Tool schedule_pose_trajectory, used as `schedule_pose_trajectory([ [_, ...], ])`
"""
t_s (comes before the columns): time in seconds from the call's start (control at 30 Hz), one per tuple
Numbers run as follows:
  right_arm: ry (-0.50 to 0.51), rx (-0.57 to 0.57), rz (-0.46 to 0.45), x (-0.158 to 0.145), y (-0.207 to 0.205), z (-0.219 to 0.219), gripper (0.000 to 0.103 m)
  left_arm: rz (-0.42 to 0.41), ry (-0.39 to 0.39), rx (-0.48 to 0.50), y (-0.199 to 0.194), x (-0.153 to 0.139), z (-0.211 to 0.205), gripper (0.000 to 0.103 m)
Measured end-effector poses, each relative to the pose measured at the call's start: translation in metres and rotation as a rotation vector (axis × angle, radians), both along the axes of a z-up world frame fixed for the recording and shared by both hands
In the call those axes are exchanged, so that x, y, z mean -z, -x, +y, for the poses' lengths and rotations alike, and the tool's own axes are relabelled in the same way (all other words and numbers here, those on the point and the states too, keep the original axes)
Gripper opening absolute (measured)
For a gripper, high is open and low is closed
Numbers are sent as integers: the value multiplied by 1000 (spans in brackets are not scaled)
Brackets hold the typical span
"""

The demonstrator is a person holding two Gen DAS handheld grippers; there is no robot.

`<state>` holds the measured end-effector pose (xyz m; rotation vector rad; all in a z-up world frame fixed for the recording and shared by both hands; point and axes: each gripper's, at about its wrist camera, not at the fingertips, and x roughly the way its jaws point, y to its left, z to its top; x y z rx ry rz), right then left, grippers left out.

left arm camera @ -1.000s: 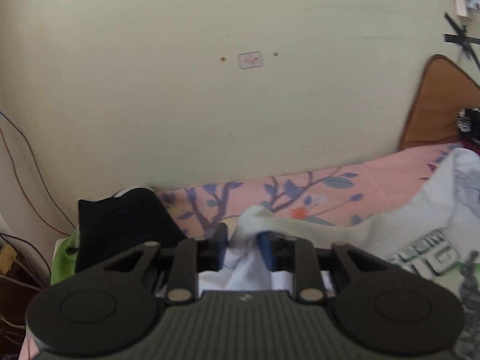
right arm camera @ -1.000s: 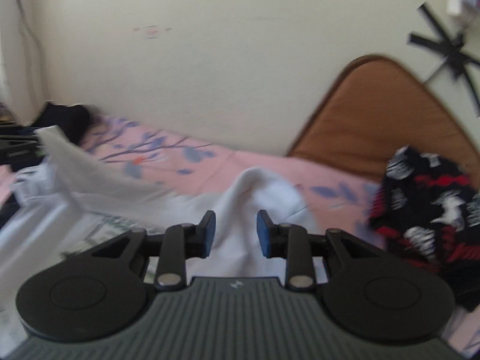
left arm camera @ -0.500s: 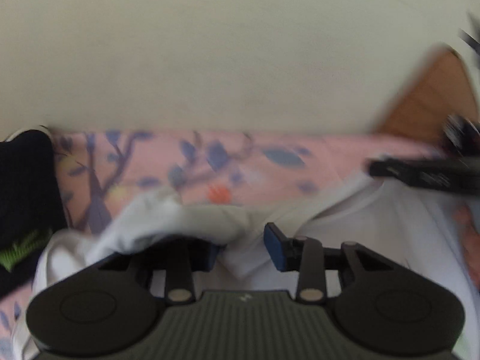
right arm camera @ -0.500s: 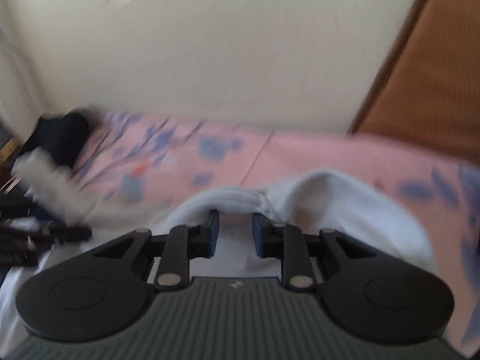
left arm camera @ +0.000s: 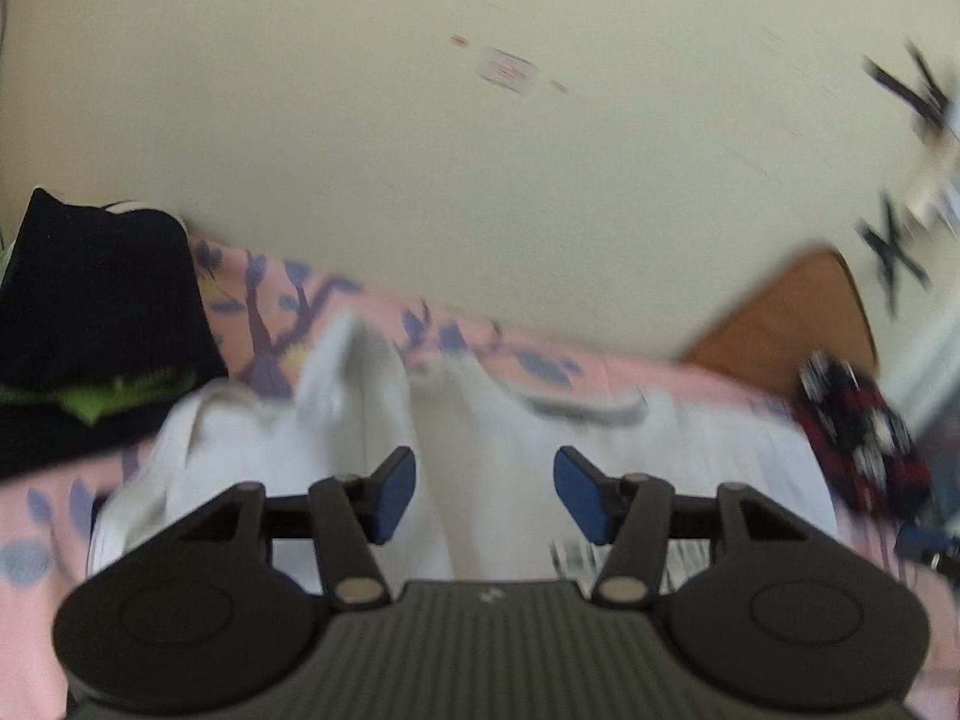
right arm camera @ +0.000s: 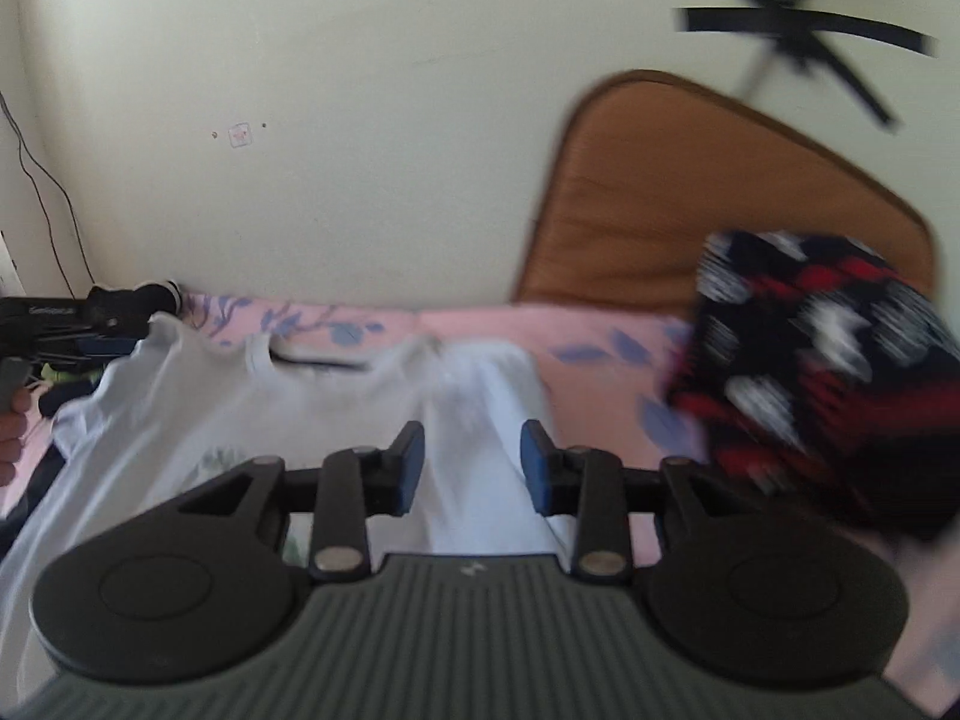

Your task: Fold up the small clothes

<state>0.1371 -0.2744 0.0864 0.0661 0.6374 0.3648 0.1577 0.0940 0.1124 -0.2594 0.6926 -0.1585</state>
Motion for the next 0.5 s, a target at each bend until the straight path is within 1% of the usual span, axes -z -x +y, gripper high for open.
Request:
schedule_pose_trajectory([
  [0.07, -24, 30, 28, 9, 43, -20, 41, -1, -42, 71, 30, 8, -15, 53],
  [0.17, -41, 71, 79, 29, 96, -28, 43, -14, -81, 152, 71, 21, -35, 56],
  [0.27, -13, 71, 89, 47, 132, -16, 43, -67, -152, 188, 110, 33, -53, 59],
  [0.33, 14, 62, 92, 58, 146, -5, 43, -64, -155, 217, 125, 39, -61, 59],
  [0.37, 46, 61, 68, 59, 152, -2, 41, -62, -154, 228, 130, 41, -65, 59],
  [0.4, 92, 44, 40, 59, 153, 4, 12, -65, -163, 233, 137, 42, -67, 59],
  [0.43, 132, 23, 24, 55, 151, 5, 5, -68, -180, 226, 142, 43, -70, 59],
  [0.47, 174, 24, 4, 52, 151, 5, 4, -71, -199, 213, 146, 45, -71, 59],
  [0.5, 237, 34, -33, 48, 150, 6, 4, -70, -209, 201, 148, 45, -70, 59],
])
